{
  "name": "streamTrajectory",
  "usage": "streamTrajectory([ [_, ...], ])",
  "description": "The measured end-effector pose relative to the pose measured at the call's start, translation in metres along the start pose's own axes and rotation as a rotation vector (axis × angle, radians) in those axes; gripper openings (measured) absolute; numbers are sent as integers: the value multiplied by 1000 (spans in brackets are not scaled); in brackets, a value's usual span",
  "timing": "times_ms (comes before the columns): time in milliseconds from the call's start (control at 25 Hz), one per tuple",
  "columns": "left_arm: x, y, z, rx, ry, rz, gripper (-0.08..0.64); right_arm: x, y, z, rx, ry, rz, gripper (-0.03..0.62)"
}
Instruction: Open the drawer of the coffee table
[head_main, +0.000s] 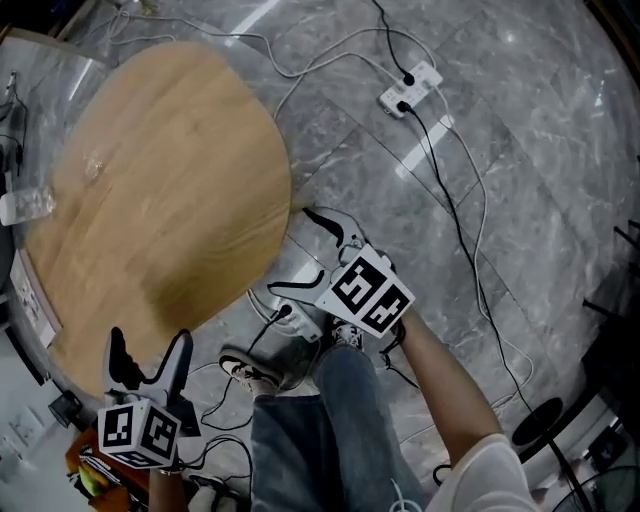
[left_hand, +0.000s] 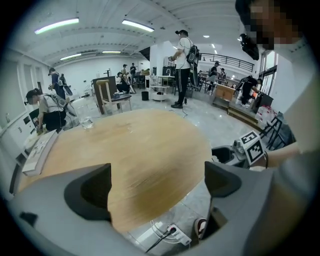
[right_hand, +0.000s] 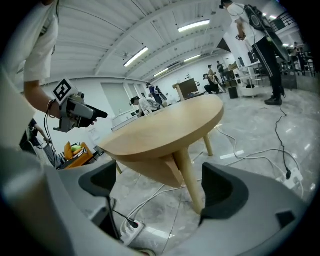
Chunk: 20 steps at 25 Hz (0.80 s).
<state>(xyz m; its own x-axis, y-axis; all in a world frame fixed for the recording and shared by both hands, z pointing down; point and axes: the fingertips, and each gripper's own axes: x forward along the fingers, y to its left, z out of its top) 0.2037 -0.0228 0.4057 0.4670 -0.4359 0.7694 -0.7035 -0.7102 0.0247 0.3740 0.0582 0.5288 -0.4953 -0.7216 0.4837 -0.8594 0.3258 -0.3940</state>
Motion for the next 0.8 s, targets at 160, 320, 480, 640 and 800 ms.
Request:
streamTrajectory([
  [160, 2, 4, 3, -34, -24, 44, 575, 17, -5, -14, -47, 55, 67, 518],
  [320, 4, 9, 8, -97, -64, 83, 575, 27, -4, -18, -78, 73, 106, 465],
  [480, 10, 7, 5, -134, -73, 84, 575, 34, -8, -12, -99, 61, 122, 422],
  [640, 14, 7, 2, -139, -72, 81, 575, 41, -11, -8, -91, 55, 150, 370],
  [800, 11, 11, 1, -123, -71, 91, 575, 47, -9, -9, -104, 63, 166, 315],
])
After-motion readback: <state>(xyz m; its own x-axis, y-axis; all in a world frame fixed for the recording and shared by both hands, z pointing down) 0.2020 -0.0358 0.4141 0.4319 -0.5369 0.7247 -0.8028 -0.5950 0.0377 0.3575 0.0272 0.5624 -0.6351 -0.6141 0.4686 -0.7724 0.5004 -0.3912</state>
